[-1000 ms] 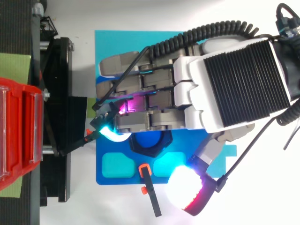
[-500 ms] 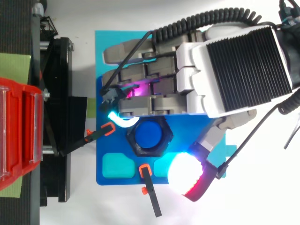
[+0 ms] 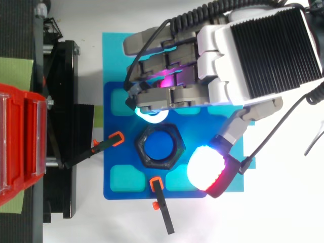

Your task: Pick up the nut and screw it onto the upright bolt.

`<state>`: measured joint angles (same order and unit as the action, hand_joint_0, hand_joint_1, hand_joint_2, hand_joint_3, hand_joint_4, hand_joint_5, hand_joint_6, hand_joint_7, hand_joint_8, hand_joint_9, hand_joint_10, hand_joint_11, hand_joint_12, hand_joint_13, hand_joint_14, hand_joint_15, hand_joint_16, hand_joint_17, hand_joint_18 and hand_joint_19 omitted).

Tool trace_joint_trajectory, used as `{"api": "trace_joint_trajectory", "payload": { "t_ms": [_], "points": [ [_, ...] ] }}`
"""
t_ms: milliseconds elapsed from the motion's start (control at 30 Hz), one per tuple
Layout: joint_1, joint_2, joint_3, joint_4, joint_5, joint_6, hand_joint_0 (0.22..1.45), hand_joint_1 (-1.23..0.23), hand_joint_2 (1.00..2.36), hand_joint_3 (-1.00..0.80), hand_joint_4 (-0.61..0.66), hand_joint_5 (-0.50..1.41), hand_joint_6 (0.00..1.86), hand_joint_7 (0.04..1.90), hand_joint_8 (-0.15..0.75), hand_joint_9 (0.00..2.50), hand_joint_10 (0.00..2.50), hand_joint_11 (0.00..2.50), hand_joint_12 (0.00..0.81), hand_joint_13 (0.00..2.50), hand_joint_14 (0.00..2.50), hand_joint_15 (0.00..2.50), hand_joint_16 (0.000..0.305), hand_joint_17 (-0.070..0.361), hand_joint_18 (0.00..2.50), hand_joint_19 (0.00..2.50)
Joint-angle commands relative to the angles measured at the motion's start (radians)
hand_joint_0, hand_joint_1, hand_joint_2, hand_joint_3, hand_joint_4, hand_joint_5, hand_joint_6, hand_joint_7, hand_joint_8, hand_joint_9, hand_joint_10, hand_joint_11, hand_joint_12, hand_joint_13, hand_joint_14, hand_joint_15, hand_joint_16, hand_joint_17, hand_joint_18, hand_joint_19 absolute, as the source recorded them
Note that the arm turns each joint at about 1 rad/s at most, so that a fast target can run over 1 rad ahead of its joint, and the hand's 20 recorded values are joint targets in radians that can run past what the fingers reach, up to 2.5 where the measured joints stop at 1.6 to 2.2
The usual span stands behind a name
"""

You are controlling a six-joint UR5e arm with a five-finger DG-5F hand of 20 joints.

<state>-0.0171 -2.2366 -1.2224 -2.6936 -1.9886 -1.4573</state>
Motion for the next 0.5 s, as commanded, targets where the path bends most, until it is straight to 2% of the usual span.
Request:
{"api": "trace_joint_trajectory", "payload": {
  "t_ms": [0,233,333,467],
  "points": [
    [-0.009,0.0,0.0,0.001,-0.009,0.0,0.5,-0.17,1.0,-0.5,0.11,0.04,0.55,1.51,0.267,1.18,0.0,0.0,0.115,0.85,0.0,0.0,0.006,0.012,0.52,0.0],
    [-0.024,0.0,0.0,0.021,-0.026,0.0,0.5,-0.19,1.0,-0.5,0.09,0.05,0.57,1.44,0.266,1.27,0.0,0.0,0.101,0.89,0.0,0.0,0.004,0.009,0.55,0.0],
    [-0.03,0.0,0.0,0.024,-0.032,0.0,0.5,-0.19,1.0,-0.5,0.11,0.04,0.5,1.58,0.271,1.26,0.0,0.0,0.108,0.88,0.0,0.0,0.005,0.01,0.55,0.0],
    [-0.038,0.0,0.0,0.029,-0.042,0.0,0.5,-0.18,1.0,-0.5,0.18,0.01,0.5,1.47,0.269,1.21,0.0,0.02,0.125,0.85,0.0,0.0,0.007,0.015,0.51,0.0]
  ]
}}
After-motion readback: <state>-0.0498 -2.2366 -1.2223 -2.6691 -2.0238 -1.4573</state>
